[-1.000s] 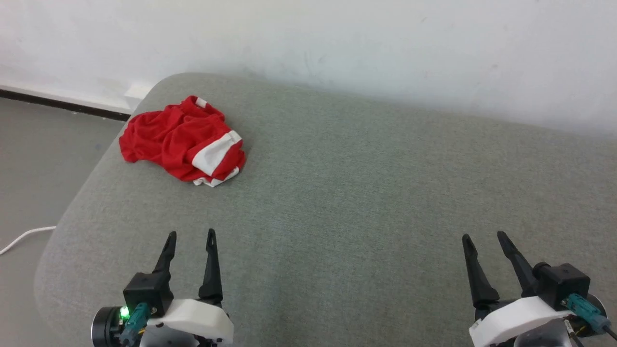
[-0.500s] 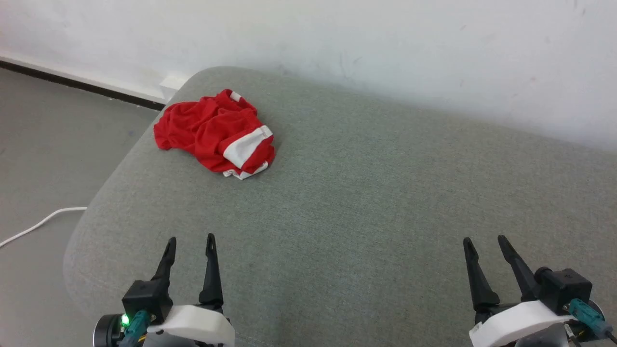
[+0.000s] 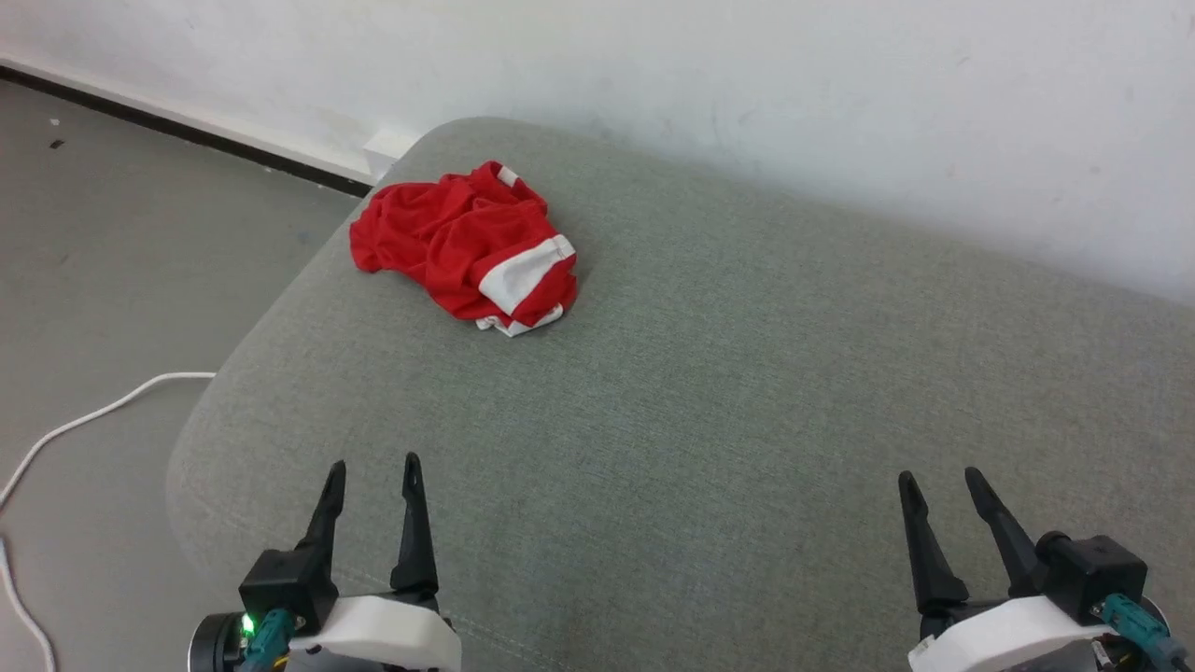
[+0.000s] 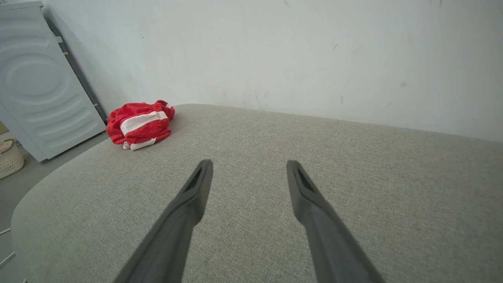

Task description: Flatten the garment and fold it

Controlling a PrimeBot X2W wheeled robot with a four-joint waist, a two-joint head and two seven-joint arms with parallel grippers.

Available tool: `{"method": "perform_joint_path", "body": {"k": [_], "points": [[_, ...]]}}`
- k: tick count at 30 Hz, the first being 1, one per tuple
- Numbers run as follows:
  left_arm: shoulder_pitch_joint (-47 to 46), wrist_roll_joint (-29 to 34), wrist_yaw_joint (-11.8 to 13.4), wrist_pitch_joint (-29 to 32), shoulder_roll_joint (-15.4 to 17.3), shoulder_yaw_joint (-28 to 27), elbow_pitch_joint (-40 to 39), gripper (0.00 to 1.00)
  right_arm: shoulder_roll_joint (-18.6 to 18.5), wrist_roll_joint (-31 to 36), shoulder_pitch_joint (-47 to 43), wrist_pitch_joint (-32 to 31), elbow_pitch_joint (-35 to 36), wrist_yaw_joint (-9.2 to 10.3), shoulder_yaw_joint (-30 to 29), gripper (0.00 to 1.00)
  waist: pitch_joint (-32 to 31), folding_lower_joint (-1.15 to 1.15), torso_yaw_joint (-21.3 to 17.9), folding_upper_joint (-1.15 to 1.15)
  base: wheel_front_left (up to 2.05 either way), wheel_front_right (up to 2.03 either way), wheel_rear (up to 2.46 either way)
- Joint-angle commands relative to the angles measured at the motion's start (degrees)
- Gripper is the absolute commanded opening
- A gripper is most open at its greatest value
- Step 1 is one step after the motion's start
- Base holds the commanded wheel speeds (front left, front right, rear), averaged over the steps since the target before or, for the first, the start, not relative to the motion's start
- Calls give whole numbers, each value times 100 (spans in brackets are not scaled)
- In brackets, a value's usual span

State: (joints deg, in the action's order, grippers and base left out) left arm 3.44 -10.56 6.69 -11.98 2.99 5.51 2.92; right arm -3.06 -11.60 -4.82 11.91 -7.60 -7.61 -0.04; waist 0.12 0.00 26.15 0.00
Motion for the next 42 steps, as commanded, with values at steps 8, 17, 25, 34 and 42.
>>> {"method": "perform_joint_path", "body": {"k": [8, 17, 25, 34, 42], "points": [[117, -74, 63, -147, -10, 41, 44, 100, 16, -33, -96, 154, -36, 11, 28, 100, -55, 0, 220, 0, 0, 0, 0], [172, -125, 68, -255, -11, 55, 80, 100, 18, -102, -160, 262, -88, 12, 55, 100, -87, 0, 414, 0, 0, 0, 0], [195, -172, 92, -302, -12, 77, 82, 100, 18, -140, -190, 308, -116, 12, 50, 100, -90, 0, 490, 0, 0, 0, 0], [207, -193, 116, -302, -12, 103, 59, 100, 18, -129, -188, 308, -81, 12, 42, 100, -45, 0, 416, 0, 0, 0, 0], [-761, -213, -217, -302, 41, -31, 353, 100, 18, 7, -81, 308, -76, 12, 41, 100, 192, 0, 237, 0, 0, 0, 0]]}}
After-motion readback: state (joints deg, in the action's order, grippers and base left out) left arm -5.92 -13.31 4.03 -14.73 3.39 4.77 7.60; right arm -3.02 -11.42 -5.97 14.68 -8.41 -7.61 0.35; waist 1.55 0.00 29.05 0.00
